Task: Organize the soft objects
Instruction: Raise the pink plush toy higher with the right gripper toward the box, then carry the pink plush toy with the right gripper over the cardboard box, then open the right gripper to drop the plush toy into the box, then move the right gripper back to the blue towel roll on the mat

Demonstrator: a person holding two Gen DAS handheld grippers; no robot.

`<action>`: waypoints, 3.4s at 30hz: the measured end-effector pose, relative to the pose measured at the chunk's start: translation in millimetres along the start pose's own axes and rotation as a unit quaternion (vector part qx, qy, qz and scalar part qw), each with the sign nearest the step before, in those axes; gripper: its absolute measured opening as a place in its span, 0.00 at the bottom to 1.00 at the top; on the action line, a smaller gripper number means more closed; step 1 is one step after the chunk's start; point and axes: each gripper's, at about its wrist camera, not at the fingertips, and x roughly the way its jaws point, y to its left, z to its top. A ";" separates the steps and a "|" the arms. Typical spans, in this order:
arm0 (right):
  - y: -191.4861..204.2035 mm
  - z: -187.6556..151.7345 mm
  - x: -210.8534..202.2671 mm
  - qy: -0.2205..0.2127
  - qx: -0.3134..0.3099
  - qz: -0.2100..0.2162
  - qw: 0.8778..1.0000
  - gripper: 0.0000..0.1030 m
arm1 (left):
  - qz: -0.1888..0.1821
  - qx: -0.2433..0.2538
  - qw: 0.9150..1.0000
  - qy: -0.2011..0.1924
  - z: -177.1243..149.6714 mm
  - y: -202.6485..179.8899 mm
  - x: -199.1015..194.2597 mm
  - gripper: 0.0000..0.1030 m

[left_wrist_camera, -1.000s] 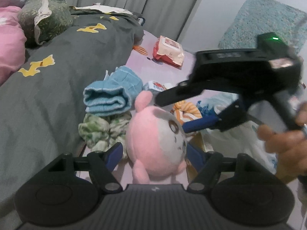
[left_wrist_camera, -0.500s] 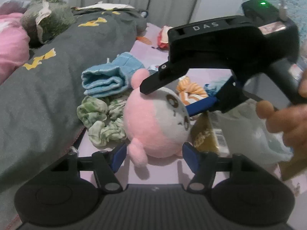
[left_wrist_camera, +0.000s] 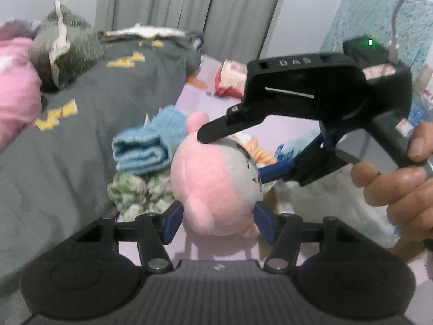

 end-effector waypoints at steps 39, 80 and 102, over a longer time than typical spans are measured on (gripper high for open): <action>-116.3 -83.7 -367.6 -0.347 0.135 0.033 0.927 0.76 | -0.256 0.232 0.937 -0.056 97.5 -276.5 -3.0 0.59; -263.7 -94.1 -376.4 -0.326 0.243 -0.063 0.911 0.79 | -0.140 0.222 0.965 0.014 106.5 -275.9 51.0 0.87; -59.0 -46.4 -197.7 -0.202 0.057 0.069 0.975 0.82 | 0.089 0.131 0.986 -0.044 63.0 -67.2 -16.3 0.88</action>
